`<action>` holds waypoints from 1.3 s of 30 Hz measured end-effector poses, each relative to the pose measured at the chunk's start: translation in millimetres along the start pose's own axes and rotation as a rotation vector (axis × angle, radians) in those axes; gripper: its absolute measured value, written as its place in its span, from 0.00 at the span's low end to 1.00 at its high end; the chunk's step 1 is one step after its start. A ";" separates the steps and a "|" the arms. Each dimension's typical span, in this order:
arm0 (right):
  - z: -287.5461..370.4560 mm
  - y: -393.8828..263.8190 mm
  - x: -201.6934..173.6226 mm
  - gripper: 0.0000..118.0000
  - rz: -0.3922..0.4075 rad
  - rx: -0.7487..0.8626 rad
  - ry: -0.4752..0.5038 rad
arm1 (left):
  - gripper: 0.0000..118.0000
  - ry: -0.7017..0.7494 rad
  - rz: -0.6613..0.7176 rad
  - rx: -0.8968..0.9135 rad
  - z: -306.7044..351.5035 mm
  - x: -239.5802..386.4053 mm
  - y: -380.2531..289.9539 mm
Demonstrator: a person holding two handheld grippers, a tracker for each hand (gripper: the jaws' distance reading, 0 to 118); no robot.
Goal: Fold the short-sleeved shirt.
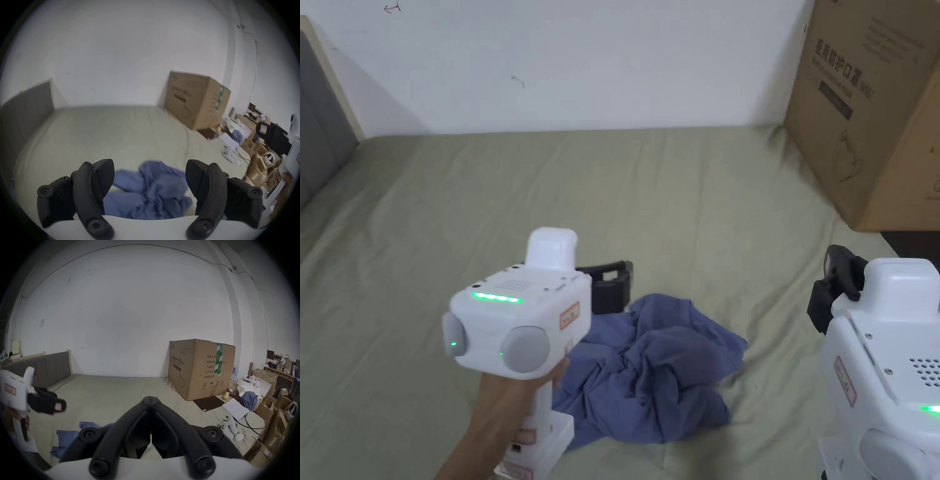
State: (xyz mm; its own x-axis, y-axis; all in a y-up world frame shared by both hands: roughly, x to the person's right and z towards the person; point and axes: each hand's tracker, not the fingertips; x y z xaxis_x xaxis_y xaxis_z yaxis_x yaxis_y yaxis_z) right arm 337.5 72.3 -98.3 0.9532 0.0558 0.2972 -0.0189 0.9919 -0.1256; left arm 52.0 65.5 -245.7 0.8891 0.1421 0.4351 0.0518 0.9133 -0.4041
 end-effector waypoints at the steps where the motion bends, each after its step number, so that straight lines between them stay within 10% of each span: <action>1: 0.8 2.8 -0.8 0.00 0.000 0.007 0.000 | 0.79 0.024 -0.007 0.039 8.5 -4.0 4.1; 5: 3.4 12.9 -4.8 0.00 -0.003 0.035 0.005 | 0.71 0.147 -0.041 0.180 36.7 -22.4 13.4; 8: 5.3 17.4 -7.1 0.00 -0.008 0.052 0.011 | 0.33 0.191 -0.055 0.253 51.3 -35.7 12.7; 10: 6.0 19.6 -8.8 0.00 -0.007 0.061 0.014 | 0.26 0.183 -0.026 0.280 59.0 -46.3 11.7; 11: 6.3 20.1 -9.5 0.00 -0.006 0.066 0.016 | 0.01 0.167 -0.008 0.278 60.8 -51.9 12.0; 32: -11.8 2.1 -17.3 0.00 0.003 0.010 0.034 | 0.00 0.260 0.267 -0.284 -7.1 -133.6 -67.4; 34: -17.1 -2.3 -17.3 0.00 0.004 -0.004 0.034 | 0.16 0.254 0.314 -0.334 -22.5 -142.5 -78.8; 37: -27.3 -10.1 -17.9 0.00 0.006 -0.029 0.033 | 0.76 0.258 0.371 -0.431 -49.6 -155.3 -96.4; 39: -35.2 -15.5 -18.7 0.00 0.008 -0.051 0.031 | 0.81 0.274 0.396 -0.485 -66.0 -160.2 -107.3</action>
State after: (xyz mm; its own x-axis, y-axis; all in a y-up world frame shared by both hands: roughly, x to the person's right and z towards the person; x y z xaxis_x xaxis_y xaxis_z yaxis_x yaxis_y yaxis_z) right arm 330.7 51.9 -135.3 0.9620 0.0597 0.2663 -0.0124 0.9843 -0.1759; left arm -65.9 -80.4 -325.1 0.9628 0.2697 -0.0134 -0.1598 0.5291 -0.8334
